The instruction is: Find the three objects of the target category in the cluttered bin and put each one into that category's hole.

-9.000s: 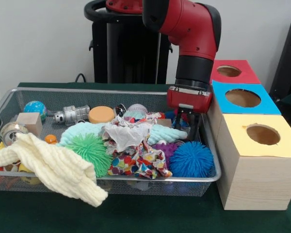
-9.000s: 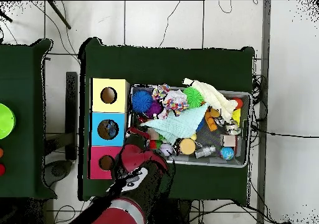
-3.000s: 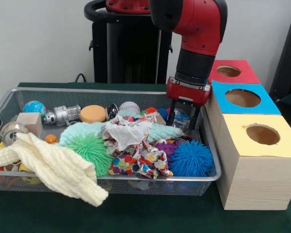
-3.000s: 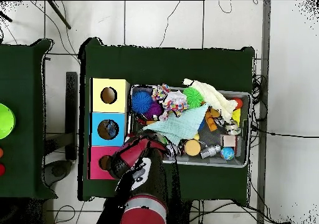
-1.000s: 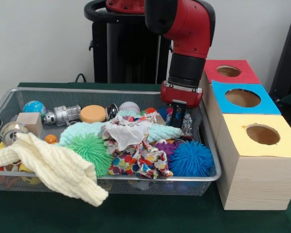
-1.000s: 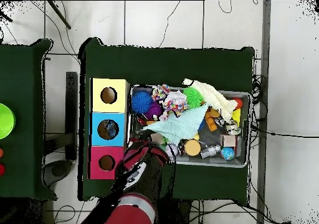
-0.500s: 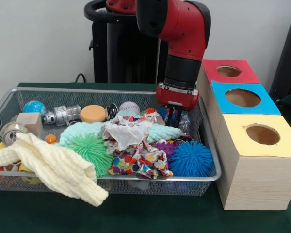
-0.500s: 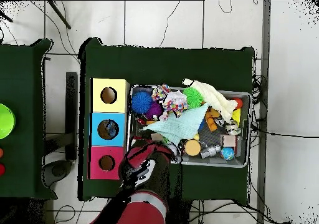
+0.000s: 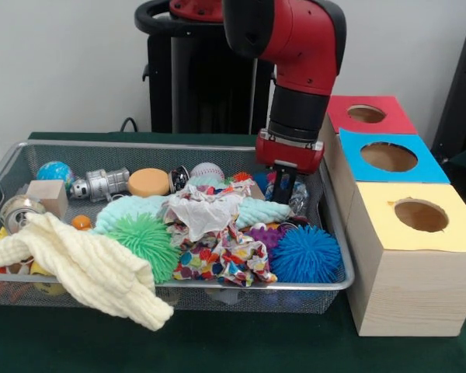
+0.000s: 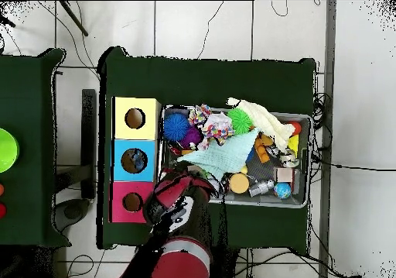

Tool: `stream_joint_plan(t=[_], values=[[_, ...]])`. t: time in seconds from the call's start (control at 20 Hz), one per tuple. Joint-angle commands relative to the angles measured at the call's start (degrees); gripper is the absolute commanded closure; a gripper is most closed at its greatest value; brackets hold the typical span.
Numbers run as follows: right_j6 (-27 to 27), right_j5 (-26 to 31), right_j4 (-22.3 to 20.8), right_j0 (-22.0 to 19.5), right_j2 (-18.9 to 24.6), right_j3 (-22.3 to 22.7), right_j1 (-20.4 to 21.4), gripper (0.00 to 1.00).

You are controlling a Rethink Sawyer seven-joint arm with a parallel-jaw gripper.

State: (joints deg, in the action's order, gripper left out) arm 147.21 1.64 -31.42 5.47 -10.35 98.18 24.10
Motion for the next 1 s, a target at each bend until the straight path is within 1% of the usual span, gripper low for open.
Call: stream_joint_plan(t=[0.05,0.35,0.7,1.0], values=[[-5.08,10.35,0.17,-3.57,9.86,3.50,4.57,1.00],[-4.98,12.14,-0.59,-4.46,10.82,3.76,6.06,1.00],[-4.91,14.30,-0.44,-4.90,11.71,5.42,8.85,1.00],[-3.48,13.27,-0.88,-4.09,11.16,5.29,7.93,1.00]])
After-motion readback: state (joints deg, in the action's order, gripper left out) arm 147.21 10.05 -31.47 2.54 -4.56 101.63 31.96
